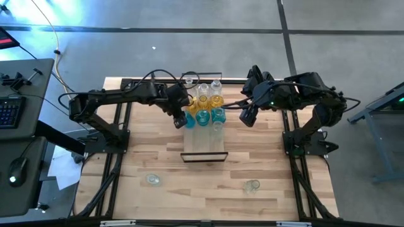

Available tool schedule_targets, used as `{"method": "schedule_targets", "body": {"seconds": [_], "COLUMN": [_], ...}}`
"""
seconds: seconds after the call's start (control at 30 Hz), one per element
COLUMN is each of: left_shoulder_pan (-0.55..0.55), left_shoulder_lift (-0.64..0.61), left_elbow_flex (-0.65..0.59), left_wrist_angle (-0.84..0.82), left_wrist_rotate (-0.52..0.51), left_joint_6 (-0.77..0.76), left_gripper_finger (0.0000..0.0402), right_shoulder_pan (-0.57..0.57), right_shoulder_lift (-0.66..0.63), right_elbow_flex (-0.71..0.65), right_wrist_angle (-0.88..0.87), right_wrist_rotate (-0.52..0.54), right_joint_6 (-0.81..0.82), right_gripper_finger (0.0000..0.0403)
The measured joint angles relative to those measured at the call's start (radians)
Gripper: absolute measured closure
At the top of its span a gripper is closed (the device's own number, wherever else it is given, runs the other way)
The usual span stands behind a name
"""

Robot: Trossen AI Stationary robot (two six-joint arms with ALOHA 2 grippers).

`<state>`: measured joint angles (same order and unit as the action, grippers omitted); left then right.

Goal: Sort vases onto shelf
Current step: Put the blue flower vase on the shelf aligned with the other blue flower vase

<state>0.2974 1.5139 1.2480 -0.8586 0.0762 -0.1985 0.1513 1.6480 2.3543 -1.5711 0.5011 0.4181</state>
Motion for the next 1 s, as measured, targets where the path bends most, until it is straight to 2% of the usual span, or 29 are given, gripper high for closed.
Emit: {"method": "schedule_targets", "body": {"seconds": [0.33, 0.67, 1.0], "left_shoulder_pan": [0.0, 0.0, 0.0], "left_shoulder_lift": [0.0, 0.0, 0.0], "left_elbow_flex": [0.0, 0.0, 0.0], "left_wrist_angle": [0.028, 0.028, 0.052], "left_wrist_rotate": [0.0, 0.009, 0.01], "left_joint_6": [-0.004, -0.001, -0.006], "left_gripper_finger": [0.0272, 0.0225, 0.0218], "right_shoulder_pan": [0.0, 0.0, 0.0], "right_shoulder_lift": [0.0, 0.0, 0.0], "right_elbow_flex": [0.0, 0.0, 0.0], "right_wrist_angle": [0.0, 0.0, 0.0], "right_wrist_rotate": [-0.002, -0.004, -0.005], "right_joint_6": [0.0, 0.0, -0.016], "right_gripper_finger": [0.0217, 0.0217, 0.0217]}}
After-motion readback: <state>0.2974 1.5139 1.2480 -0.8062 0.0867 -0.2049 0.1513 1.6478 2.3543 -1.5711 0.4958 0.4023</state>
